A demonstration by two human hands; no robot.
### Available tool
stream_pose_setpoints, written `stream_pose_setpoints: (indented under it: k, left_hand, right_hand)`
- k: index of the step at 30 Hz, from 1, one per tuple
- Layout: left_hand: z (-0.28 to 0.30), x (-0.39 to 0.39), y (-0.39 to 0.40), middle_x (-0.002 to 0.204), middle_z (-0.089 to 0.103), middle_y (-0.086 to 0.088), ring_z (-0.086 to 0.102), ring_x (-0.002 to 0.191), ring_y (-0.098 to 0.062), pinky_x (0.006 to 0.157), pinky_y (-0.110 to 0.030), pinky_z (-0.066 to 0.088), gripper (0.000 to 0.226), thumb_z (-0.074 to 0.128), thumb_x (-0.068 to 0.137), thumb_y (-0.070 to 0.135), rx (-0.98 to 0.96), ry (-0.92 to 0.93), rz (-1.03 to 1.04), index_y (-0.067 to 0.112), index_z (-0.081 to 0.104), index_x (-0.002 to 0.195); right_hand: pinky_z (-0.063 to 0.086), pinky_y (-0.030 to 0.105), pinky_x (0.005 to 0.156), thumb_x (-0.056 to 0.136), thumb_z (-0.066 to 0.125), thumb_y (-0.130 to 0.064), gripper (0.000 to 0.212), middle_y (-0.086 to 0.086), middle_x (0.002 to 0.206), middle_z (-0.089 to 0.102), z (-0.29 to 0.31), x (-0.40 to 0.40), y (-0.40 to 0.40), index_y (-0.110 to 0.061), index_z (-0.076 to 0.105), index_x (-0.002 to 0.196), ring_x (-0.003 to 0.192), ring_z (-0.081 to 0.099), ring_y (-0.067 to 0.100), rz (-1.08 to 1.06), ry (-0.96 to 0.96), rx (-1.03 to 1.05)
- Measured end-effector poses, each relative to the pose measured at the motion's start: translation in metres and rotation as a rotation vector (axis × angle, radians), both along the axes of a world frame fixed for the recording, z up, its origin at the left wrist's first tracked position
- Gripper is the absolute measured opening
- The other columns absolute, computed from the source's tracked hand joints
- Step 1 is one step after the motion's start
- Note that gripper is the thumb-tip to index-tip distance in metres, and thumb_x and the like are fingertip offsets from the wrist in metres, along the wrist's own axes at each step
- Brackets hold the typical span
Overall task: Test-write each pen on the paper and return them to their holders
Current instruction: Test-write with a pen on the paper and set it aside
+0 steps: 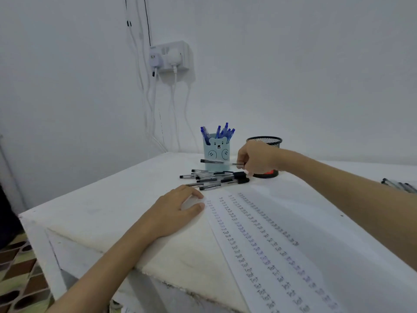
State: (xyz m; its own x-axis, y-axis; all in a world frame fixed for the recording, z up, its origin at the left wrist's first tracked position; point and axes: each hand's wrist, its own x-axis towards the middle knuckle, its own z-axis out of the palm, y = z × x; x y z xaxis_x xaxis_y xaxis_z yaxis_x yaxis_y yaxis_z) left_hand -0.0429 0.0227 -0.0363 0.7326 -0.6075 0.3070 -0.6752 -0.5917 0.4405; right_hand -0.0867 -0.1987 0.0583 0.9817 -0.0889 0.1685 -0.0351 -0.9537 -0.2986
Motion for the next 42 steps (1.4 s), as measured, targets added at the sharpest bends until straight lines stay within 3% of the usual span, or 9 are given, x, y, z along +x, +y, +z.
stream_pose_setpoints:
  k: [5,11,18,25,31,34,36,38,42]
  left_hand:
    - [0.008,-0.015,-0.001,0.12,0.052,0.022,0.048,0.113,-0.004,0.098,-0.027,0.037,0.046,0.034,0.082,0.057,-0.069,-0.123,-0.04,0.032,0.057,0.112]
    - [0.016,-0.036,-0.022,0.121,0.053,0.018,0.046,0.114,-0.001,0.094,-0.015,0.032,0.026,0.041,0.096,0.041,-0.095,-0.037,-0.097,0.03,0.058,0.112]
    - [0.018,-0.073,-0.064,0.13,0.048,0.013,0.044,0.12,-0.005,0.102,-0.025,0.032,0.034,0.039,0.098,0.039,0.062,0.04,-0.205,0.026,0.053,0.126]
    - [0.009,-0.082,-0.071,0.138,0.045,0.011,0.039,0.125,-0.006,0.102,-0.026,0.029,0.035,0.037,0.098,0.043,0.1,0.035,-0.164,0.031,0.048,0.129]
    - [0.017,-0.092,-0.07,0.145,0.034,0.013,0.031,0.131,-0.011,0.108,-0.035,0.028,0.044,0.033,0.096,0.053,0.258,-0.002,-0.122,0.036,0.039,0.136]
    - [0.012,-0.092,-0.07,0.142,0.035,0.014,0.03,0.13,-0.012,0.107,-0.037,0.027,0.042,0.034,0.096,0.051,0.256,-0.064,-0.1,0.037,0.039,0.135]
    - [0.008,-0.091,-0.071,0.14,0.037,0.014,0.031,0.128,-0.012,0.106,-0.037,0.025,0.041,0.034,0.095,0.053,0.207,-0.067,-0.092,0.038,0.041,0.133]
    - [0.007,-0.089,-0.071,0.139,0.038,0.015,0.032,0.128,-0.012,0.106,-0.037,0.025,0.051,0.029,0.088,0.06,0.192,-0.038,-0.09,0.039,0.042,0.132]
    - [0.007,-0.09,-0.071,0.14,0.038,0.013,0.031,0.13,-0.013,0.107,-0.038,0.024,0.044,0.034,0.093,0.056,0.189,-0.037,-0.083,0.038,0.042,0.132]
  right_hand:
    - [0.031,0.024,0.054,0.085,0.056,-0.013,0.006,0.001,0.07,0.049,0.013,-0.047,-0.023,-0.01,0.058,0.09,0.057,0.039,0.014,-0.011,-0.007,0.491]
    - [0.021,0.031,0.058,0.065,0.031,-0.092,0.075,0.002,0.062,0.028,0.017,-0.106,-0.038,-0.018,0.025,0.059,0.059,0.023,0.019,0.018,0.119,1.062]
    - [0.023,0.031,0.062,0.056,0.046,-0.087,0.075,0.0,0.056,0.017,0.0,-0.135,-0.036,-0.019,0.016,0.053,0.055,0.02,0.018,-0.031,0.069,1.386]
    - [0.022,0.031,0.061,0.062,0.037,-0.087,0.073,-0.002,0.053,0.019,-0.009,-0.148,-0.031,-0.014,0.036,0.053,0.057,0.015,0.017,-0.041,0.006,1.516]
    - [0.023,0.026,0.058,0.068,0.04,-0.081,0.093,-0.003,0.046,0.022,-0.008,-0.155,-0.023,-0.002,0.058,0.113,0.051,0.017,0.014,0.068,-0.07,1.437]
    - [0.027,0.021,0.059,0.079,0.058,-0.055,0.065,-0.004,0.041,0.024,-0.014,-0.15,-0.025,0.002,0.062,0.111,0.047,0.019,0.012,0.059,-0.152,1.381]
    - [0.035,0.021,0.063,0.095,0.05,-0.03,0.042,-0.001,0.038,0.04,-0.018,-0.147,-0.029,0.008,0.061,0.109,0.046,0.033,0.012,0.056,-0.17,1.398]
    - [0.04,0.026,0.067,0.098,0.031,-0.027,0.048,0.011,0.054,0.06,-0.022,-0.147,-0.032,0.008,0.061,0.109,0.055,0.05,0.02,0.109,-0.079,1.428]
    - [0.04,0.03,0.059,0.099,0.022,-0.045,0.069,0.018,0.064,0.065,-0.036,-0.147,-0.035,0.005,0.069,0.092,0.055,0.055,0.024,0.001,-0.003,1.061]
